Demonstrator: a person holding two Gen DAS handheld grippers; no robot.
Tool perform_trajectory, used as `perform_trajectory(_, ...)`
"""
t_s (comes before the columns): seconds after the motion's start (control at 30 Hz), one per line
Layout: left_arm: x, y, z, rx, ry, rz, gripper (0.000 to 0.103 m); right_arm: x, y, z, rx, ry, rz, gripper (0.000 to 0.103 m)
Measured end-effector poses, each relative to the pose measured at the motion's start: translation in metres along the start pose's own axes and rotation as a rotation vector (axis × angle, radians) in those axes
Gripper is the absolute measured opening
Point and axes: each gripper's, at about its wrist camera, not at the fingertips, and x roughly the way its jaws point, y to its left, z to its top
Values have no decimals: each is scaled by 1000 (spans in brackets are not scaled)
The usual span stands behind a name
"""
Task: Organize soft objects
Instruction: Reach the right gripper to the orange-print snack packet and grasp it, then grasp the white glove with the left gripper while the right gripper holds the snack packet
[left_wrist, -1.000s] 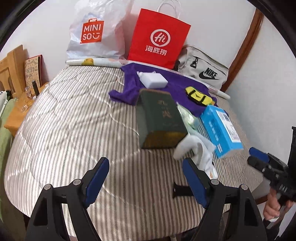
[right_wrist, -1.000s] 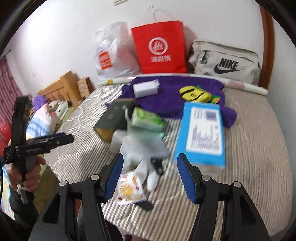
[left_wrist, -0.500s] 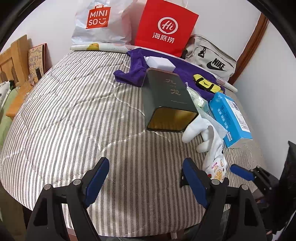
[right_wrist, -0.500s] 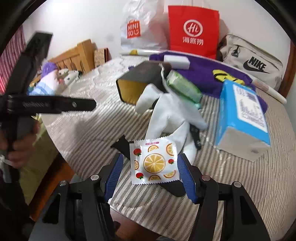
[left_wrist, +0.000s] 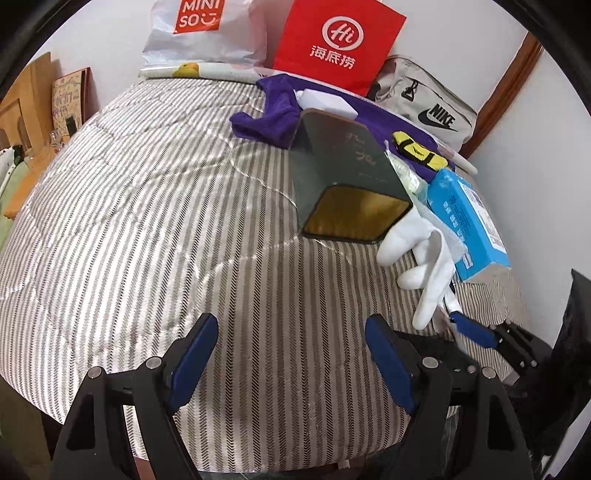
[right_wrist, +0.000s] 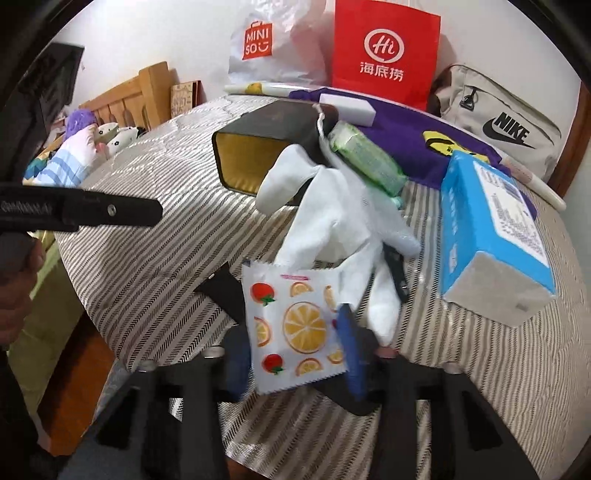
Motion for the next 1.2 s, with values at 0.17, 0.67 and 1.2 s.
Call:
perform_trajectory(0.17,6,-10,-1,12,23,-4,81,-15,-11,0,49,-40,39,15)
perform_trajectory(0.67,19,-64,9,135,11,-66,80,-53,-52,-3,164,-139,91,4)
perform_trajectory(1.2,59,-123,28,259,-23,-73,71,-48,-110,-34,247,-88,13,4)
